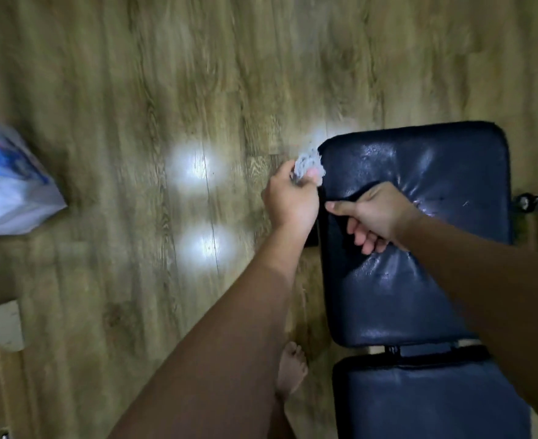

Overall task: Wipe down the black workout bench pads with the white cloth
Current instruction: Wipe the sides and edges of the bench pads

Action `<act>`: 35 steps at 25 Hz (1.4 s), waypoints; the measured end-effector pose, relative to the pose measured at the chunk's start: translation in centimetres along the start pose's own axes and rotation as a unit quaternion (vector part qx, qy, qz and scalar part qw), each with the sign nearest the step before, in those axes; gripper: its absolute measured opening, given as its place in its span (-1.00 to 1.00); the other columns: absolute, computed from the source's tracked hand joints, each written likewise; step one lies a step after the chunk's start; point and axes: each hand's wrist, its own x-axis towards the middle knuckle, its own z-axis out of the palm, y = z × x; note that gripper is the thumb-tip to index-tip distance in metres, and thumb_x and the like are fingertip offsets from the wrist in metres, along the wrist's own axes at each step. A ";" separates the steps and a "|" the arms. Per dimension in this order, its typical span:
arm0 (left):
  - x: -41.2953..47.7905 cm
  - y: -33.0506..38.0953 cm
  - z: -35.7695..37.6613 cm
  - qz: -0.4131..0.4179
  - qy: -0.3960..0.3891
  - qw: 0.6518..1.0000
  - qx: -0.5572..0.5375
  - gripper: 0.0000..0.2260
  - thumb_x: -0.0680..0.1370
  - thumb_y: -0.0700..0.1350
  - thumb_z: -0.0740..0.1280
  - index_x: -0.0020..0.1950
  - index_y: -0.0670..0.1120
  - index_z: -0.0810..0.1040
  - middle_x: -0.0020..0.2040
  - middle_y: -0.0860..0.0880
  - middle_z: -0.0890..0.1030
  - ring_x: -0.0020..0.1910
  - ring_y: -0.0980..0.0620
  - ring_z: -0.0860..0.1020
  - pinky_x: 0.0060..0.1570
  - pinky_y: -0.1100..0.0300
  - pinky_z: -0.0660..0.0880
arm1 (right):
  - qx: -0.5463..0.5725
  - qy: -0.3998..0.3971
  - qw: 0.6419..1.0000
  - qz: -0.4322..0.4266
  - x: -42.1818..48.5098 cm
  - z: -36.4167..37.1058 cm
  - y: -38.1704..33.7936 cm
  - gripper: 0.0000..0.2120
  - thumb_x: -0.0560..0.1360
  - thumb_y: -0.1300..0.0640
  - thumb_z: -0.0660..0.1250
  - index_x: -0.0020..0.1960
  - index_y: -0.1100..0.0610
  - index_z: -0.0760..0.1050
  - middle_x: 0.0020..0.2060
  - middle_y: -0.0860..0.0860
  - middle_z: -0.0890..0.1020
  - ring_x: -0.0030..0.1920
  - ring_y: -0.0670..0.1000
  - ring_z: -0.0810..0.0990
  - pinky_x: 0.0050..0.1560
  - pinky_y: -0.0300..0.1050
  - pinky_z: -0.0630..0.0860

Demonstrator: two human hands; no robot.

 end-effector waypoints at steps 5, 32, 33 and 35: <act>-8.6 -5.9 -0.8 -0.050 -0.026 0.997 -0.049 -0.71 0.53 -0.25 0.35 0.19 0.02 0.63 -0.02 0.07 0.71 -0.02 0.09 0.66 0.09 0.05 0.60 | 0.034 -0.033 0.998 0.037 -0.2 -0.8 -0.5 -0.39 0.53 -0.22 0.25 -0.28 0.35 0.56 -0.55 0.19 0.56 -0.59 0.13 0.54 -0.57 -0.24 0.37; -11.8 -10.5 -3.1 0.062 -0.151 0.984 0.067 -0.86 0.50 -0.17 0.37 -0.13 0.09 0.63 -0.23 0.08 0.70 -0.25 0.12 0.63 -0.15 0.20 0.59 | 0.004 0.186 0.981 -0.052 -6.4 2.5 10.5 -0.39 0.46 -0.27 0.30 -0.48 0.24 0.45 -0.57 0.10 0.56 -0.54 0.10 0.56 -0.45 -0.21 0.44; -11.4 -10.0 -3.3 0.065 -0.155 0.984 0.057 -0.86 0.49 -0.16 0.37 -0.15 0.09 0.62 -0.22 0.08 0.70 -0.24 0.10 0.64 -0.12 0.16 0.61 | 0.040 0.171 0.984 -0.032 -7.0 2.7 11.4 -0.41 0.45 -0.26 0.33 -0.48 0.23 0.46 -0.62 0.08 0.52 -0.62 0.08 0.49 -0.51 -0.23 0.40; -9.0 -7.4 -2.5 0.072 -0.096 0.993 0.015 -0.87 0.50 -0.19 0.38 -0.15 0.04 0.61 -0.24 0.07 0.67 -0.28 0.16 0.60 -0.13 0.22 0.59 | 0.061 0.154 0.986 -0.025 -7.0 2.6 11.8 -0.44 0.44 -0.22 0.37 -0.47 0.23 0.46 -0.67 0.07 0.45 -0.68 0.05 0.38 -0.58 -0.31 0.29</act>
